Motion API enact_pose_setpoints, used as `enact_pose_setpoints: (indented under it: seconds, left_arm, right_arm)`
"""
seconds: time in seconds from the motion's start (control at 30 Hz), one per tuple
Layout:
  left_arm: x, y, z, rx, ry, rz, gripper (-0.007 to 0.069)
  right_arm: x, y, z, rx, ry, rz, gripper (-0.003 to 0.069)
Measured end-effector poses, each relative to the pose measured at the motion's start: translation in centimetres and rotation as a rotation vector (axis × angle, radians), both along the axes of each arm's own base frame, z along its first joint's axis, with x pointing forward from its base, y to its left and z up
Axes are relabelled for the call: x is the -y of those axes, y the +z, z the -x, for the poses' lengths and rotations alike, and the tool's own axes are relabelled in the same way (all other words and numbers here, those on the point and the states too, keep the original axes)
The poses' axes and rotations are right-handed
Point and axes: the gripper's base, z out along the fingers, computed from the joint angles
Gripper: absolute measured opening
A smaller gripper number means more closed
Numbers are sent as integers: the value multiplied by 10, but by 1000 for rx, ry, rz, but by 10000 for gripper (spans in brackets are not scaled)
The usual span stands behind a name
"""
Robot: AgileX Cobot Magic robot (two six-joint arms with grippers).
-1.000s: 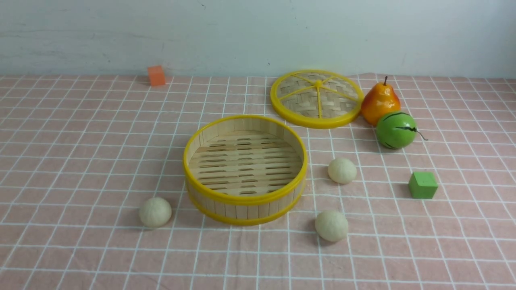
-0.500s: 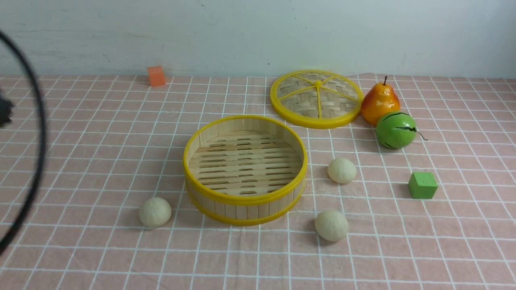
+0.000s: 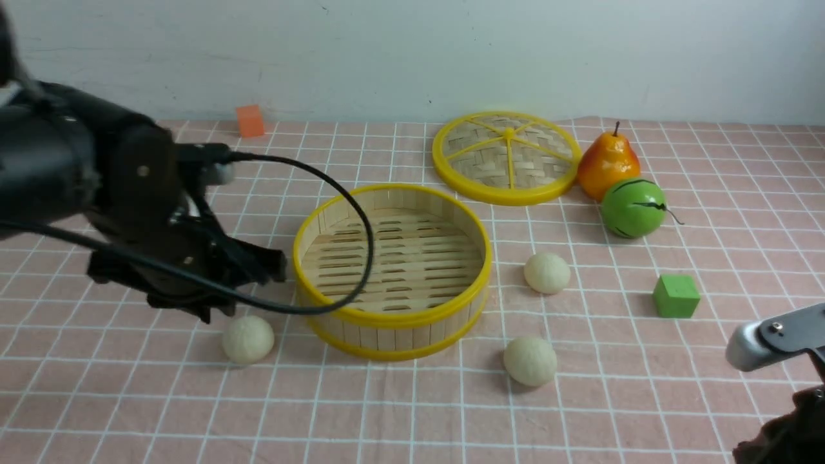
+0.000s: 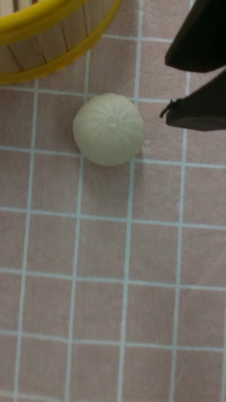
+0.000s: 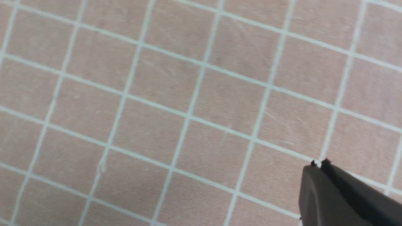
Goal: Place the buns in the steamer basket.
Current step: Use the left arm to grab a steamed stuffed bun
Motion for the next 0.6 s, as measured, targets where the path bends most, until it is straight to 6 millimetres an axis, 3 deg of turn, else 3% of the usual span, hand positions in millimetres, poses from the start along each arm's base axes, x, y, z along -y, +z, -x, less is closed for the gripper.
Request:
enact_pose_setpoints:
  seconds: [0.1, 0.17, 0.3, 0.4, 0.43, 0.5, 0.53, 0.6]
  left_arm:
    - [10, -22, -15, -37, 1, -18, 386]
    - [10, -30, -20, -46, 17, -30, 421]
    - [5, -41, -27, -51, 48, -35, 393]
    - [1, -52, -34, -53, 68, -28, 262]
    - [1, -53, -35, -55, 70, -28, 262]
    - [1, -63, -38, -72, 72, -30, 133]
    - [1, -64, -38, -74, 72, -29, 123]
    - [2, -65, -39, -79, 74, -31, 17]
  right_arm:
    - [-4, 1, 0, 5, 35, -2, -2]
    - [-4, 1, 0, 8, 38, -1, -2]
    - [-4, 2, -1, 24, 33, -8, -2]
    - [-5, 3, -2, 35, 18, -32, -1]
    - [-5, 3, -2, 35, 18, -32, -1]
    - [-7, 3, -2, 35, 6, -56, 0]
    - [-7, 3, -2, 34, 5, -58, 0]
    - [-8, 4, -3, 34, -2, -71, 1]
